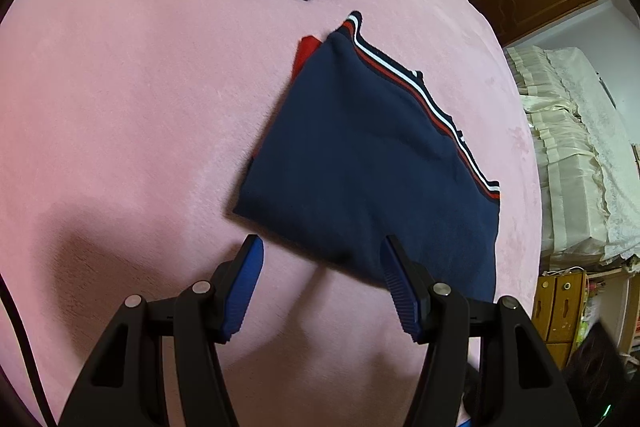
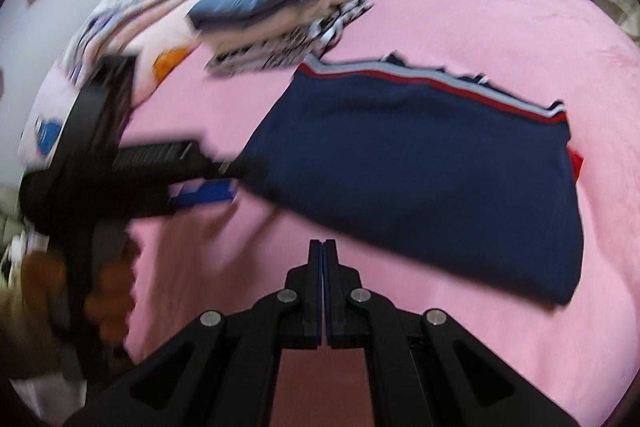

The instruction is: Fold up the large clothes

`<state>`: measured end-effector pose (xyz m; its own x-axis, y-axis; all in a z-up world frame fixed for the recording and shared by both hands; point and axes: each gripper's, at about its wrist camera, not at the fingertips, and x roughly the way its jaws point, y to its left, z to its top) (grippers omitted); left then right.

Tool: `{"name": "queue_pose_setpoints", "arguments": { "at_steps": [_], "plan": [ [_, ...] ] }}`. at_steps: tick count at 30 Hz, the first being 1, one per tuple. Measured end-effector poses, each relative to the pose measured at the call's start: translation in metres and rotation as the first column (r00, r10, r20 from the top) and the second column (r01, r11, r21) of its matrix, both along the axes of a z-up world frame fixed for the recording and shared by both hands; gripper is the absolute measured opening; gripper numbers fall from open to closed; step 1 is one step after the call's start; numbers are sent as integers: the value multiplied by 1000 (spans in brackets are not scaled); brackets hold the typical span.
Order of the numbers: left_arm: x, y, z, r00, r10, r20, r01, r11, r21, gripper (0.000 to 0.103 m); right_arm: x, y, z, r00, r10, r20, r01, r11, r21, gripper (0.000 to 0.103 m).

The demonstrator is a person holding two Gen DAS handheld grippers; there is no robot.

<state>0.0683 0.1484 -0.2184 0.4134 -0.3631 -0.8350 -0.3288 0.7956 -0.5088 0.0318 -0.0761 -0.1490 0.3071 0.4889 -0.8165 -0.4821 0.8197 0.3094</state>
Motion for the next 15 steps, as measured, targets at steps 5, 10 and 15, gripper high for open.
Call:
{"name": "queue_pose_setpoints", "arguments": {
  "at_steps": [5,10,15],
  "plan": [
    [3,-2,-4,1000,-2,-14,2,1000,-31,59,-35,4,-1,993,91,-74,-92,996,-10,0],
    [8,-5,-9,1000,-9,-16,8,998,-60,59,-60,9,-5,969,212,-125,-220,973,-61,0],
    [13,-6,-15,1000,-10,-23,7,994,-109,59,-68,9,-9,959,240,-148,-255,963,-92,26]
  ]
}}
